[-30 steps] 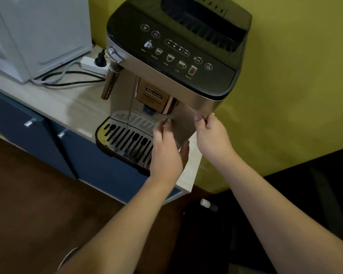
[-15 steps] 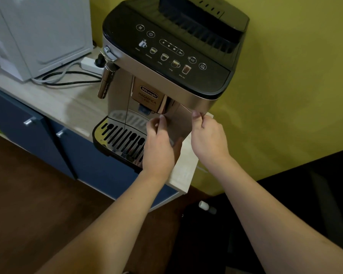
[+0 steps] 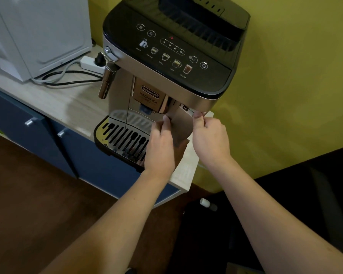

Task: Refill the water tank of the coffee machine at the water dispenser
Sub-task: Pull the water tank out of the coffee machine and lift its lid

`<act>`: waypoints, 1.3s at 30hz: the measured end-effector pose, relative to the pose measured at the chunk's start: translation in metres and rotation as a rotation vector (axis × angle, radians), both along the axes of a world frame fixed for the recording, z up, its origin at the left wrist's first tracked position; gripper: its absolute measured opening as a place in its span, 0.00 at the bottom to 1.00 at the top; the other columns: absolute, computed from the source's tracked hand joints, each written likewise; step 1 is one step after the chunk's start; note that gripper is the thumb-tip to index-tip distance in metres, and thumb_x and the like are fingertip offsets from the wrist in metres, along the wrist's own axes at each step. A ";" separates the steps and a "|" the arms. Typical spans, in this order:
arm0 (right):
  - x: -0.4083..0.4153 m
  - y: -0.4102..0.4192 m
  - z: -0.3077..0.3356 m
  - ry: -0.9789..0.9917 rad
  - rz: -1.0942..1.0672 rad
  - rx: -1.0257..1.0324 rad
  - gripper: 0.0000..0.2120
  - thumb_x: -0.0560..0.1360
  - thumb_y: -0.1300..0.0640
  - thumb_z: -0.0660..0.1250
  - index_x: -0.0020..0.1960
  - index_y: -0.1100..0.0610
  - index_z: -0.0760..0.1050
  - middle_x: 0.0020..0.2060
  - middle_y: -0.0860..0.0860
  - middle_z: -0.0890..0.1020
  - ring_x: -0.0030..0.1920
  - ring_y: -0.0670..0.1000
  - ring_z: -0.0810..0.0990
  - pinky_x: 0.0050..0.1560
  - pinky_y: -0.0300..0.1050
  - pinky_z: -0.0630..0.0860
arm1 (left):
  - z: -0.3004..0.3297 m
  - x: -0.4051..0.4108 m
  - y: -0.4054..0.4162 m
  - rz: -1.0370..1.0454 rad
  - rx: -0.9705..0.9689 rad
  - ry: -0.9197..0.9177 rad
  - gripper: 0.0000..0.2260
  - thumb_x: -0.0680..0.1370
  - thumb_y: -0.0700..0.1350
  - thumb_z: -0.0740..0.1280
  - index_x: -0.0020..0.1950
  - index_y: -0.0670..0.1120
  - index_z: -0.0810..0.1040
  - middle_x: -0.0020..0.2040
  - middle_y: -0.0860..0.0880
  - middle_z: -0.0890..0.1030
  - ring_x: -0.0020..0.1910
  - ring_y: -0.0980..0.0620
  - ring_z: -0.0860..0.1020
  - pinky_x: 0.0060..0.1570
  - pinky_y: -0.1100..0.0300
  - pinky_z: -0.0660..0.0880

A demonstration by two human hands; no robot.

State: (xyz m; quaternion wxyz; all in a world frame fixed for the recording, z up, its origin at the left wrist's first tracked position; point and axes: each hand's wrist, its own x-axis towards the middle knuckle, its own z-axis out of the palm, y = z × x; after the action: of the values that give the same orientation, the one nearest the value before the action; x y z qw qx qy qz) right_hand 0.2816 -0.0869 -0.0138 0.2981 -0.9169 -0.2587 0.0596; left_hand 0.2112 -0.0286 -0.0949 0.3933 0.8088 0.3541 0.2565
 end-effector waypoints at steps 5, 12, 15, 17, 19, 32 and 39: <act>0.012 -0.006 0.021 0.268 0.047 -0.003 0.21 0.82 0.45 0.57 0.45 0.58 0.80 0.35 0.52 0.80 0.35 0.50 0.75 0.35 0.44 0.69 | 0.005 0.006 0.004 0.048 0.026 -0.031 0.29 0.73 0.53 0.74 0.69 0.44 0.67 0.65 0.43 0.71 0.62 0.44 0.74 0.59 0.52 0.75; 0.016 -0.015 0.031 0.449 0.068 -0.009 0.11 0.79 0.49 0.65 0.44 0.55 0.81 0.42 0.55 0.87 0.44 0.55 0.84 0.54 0.53 0.78 | 0.014 -0.012 -0.003 0.057 0.061 0.072 0.31 0.66 0.53 0.77 0.61 0.43 0.67 0.57 0.46 0.71 0.57 0.47 0.73 0.55 0.56 0.74; 0.015 -0.021 0.035 0.532 0.079 0.028 0.14 0.80 0.47 0.63 0.46 0.57 0.79 0.42 0.53 0.87 0.40 0.51 0.83 0.46 0.47 0.76 | 0.024 -0.024 -0.006 0.053 0.085 0.112 0.31 0.67 0.55 0.76 0.61 0.44 0.66 0.57 0.47 0.70 0.57 0.49 0.72 0.54 0.59 0.71; 0.016 -0.019 0.037 0.541 0.037 0.063 0.14 0.81 0.48 0.62 0.45 0.57 0.78 0.42 0.54 0.86 0.40 0.52 0.82 0.43 0.46 0.75 | 0.039 -0.021 -0.006 0.071 0.102 0.112 0.30 0.69 0.57 0.75 0.62 0.44 0.66 0.57 0.46 0.69 0.56 0.48 0.73 0.53 0.57 0.72; 0.017 -0.015 0.037 0.515 0.005 0.044 0.14 0.80 0.48 0.63 0.46 0.58 0.78 0.42 0.55 0.85 0.37 0.51 0.81 0.43 0.47 0.78 | 0.053 -0.015 -0.006 0.064 0.108 0.098 0.30 0.70 0.60 0.74 0.61 0.44 0.67 0.57 0.47 0.70 0.55 0.49 0.73 0.51 0.57 0.73; 0.021 0.000 0.045 0.645 -0.075 0.108 0.09 0.75 0.59 0.66 0.52 0.63 0.78 0.43 0.57 0.80 0.44 0.56 0.78 0.45 0.49 0.78 | 0.074 -0.023 -0.010 0.050 0.092 0.174 0.31 0.72 0.56 0.72 0.68 0.42 0.67 0.61 0.45 0.73 0.60 0.48 0.74 0.57 0.54 0.74; 0.005 -0.006 0.039 0.616 -0.076 0.110 0.09 0.74 0.57 0.66 0.49 0.62 0.79 0.42 0.57 0.81 0.42 0.55 0.80 0.52 0.58 0.81 | 0.077 -0.044 -0.016 0.036 0.091 0.172 0.31 0.71 0.56 0.72 0.68 0.43 0.69 0.60 0.48 0.75 0.58 0.51 0.74 0.55 0.55 0.75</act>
State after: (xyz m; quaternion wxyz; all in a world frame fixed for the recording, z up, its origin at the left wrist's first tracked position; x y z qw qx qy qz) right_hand 0.2865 -0.0930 0.0255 0.4139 -0.8472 -0.1244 0.3091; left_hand 0.1672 -0.0443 -0.0182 0.3197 0.8383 0.3892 0.2088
